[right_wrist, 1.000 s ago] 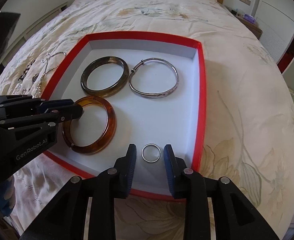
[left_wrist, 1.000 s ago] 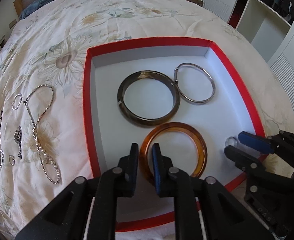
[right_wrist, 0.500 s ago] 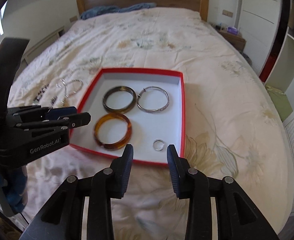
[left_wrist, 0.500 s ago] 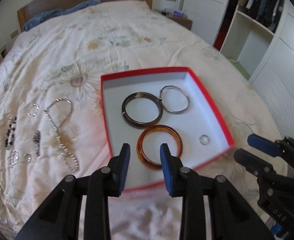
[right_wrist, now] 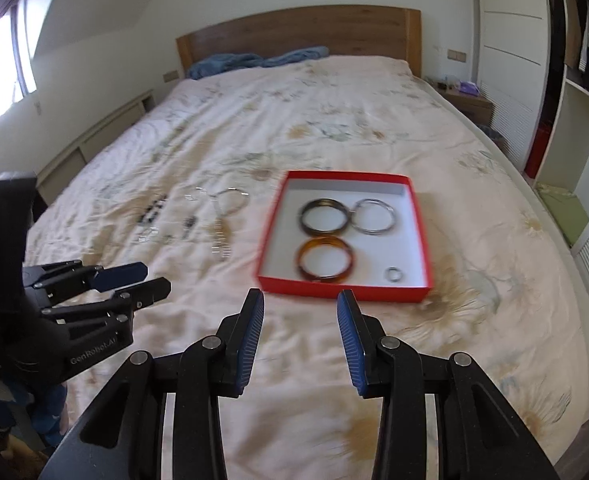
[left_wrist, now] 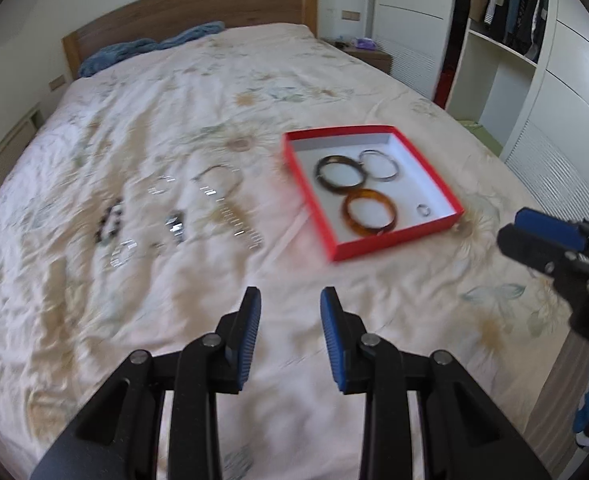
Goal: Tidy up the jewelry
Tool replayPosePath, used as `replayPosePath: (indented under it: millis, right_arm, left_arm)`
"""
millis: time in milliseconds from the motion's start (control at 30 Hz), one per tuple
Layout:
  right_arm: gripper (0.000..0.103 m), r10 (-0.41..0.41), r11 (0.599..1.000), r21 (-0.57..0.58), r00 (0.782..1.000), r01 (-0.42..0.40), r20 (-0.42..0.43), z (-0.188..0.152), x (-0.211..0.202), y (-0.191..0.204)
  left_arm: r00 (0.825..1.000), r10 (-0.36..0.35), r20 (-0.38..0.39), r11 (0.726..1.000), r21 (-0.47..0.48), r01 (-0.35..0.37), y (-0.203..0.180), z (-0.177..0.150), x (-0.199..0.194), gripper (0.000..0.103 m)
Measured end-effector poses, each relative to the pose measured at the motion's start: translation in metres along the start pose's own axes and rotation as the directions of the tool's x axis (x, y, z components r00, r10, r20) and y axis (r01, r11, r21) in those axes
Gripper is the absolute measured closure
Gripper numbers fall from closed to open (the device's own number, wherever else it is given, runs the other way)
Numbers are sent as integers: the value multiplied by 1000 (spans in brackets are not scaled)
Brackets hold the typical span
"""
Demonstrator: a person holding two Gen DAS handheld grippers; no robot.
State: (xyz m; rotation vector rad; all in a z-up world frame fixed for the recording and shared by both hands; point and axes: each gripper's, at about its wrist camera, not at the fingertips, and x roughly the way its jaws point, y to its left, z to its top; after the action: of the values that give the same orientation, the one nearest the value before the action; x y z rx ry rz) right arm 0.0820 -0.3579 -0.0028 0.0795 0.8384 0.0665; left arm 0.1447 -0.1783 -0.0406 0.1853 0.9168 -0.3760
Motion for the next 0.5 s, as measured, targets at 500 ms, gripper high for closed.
replayPosePath:
  millis: [500]
  right_arm:
    - [65,96,992,-90,993,-91,63,-30,-52,117]
  left_arm:
    - [979,182,95,970,-180,-163,114,-83,-91,63]
